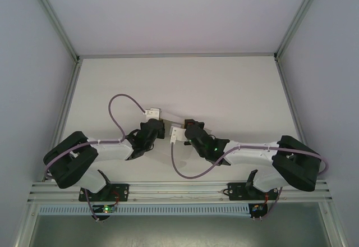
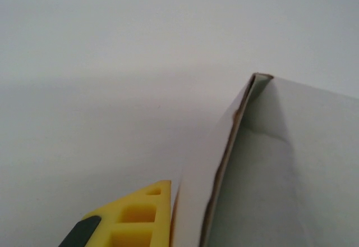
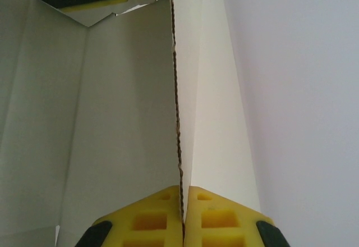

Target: Assemble paper box

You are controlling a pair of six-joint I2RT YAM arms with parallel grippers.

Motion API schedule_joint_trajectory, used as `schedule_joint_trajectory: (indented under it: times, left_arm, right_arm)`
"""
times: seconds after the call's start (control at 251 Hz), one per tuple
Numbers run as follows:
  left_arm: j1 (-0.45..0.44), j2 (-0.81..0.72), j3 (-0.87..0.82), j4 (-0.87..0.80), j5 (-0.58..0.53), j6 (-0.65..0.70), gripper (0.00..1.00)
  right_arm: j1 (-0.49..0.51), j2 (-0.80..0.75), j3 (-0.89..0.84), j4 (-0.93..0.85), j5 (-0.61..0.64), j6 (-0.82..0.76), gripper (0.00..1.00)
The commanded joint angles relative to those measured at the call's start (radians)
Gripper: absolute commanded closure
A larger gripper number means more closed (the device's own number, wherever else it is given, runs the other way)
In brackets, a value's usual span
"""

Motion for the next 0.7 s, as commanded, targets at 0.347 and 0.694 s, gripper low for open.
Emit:
schedule_joint_trajectory:
  times: [0.347,0.694]
  left_arm:
    - [0.008,-0.246,-0.049,-0.110,-0.042,-0.060,1.00]
    - [0.006,-0.436,-0.129,-0.213,-0.115,-0.075,1.00]
  right_arm:
    - [-0.005,-0.206,-0.024,-0.069,-0.216,0.024,0.33]
    - [-0.020,-0.715,-0.104,-0.053,-0.373,0.260,0.02]
